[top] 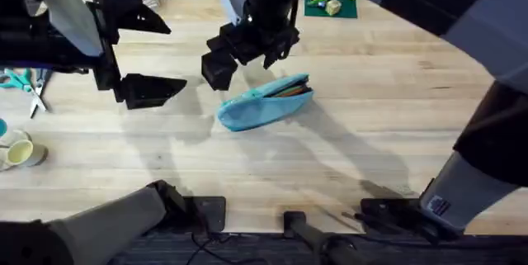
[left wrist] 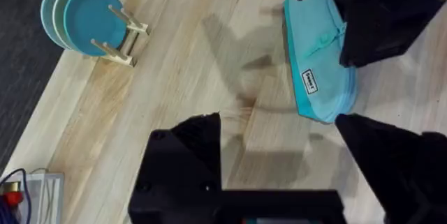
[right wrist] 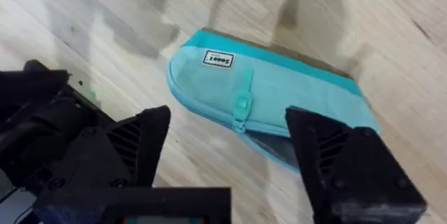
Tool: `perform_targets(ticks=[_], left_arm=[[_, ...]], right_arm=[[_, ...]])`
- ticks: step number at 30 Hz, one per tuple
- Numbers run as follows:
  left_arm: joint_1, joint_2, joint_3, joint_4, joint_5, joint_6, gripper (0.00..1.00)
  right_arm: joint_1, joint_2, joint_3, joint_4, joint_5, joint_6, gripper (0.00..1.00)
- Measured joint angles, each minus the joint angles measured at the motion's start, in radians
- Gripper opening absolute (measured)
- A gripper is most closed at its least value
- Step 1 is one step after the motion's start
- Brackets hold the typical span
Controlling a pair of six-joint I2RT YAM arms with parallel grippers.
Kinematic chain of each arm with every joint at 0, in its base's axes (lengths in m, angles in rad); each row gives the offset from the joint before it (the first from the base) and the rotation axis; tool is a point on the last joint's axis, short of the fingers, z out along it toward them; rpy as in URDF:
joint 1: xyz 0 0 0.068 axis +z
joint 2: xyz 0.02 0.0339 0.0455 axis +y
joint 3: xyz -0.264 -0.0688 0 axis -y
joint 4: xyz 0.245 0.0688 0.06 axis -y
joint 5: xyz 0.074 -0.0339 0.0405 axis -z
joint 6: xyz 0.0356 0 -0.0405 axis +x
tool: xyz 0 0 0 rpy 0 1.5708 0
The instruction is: Unzip the bag, pick up the pens from the table one at a time and place them inside, then zip the bag closed.
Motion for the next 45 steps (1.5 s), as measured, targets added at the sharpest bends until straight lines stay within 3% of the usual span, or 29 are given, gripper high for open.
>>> perform_targets(ticks=[14, 20, 42, 45], left_arm=[[0.000, 0.000, 0.000, 0.000, 0.000, 0.000, 0.994], [0.000, 0.000, 0.000, 0.000, 0.000, 0.000, 0.993], [0.000, 0.000, 0.000, 0.000, 0.000, 0.000, 0.993], [0.000, 0.000, 0.000, 0.000, 0.000, 0.000, 0.993]], right_arm=[[0.000, 0.000, 0.000, 0.001, 0.001, 0.015, 0.995], [0.000, 0.000, -0.004, 0.009, 0.059, 0.078, 0.995], [0.000, 0.000, -0.226, 0.118, 0.086, 0.186, 0.994], [0.000, 0.000, -0.239, 0.124, 0.086, 0.187, 0.958]])
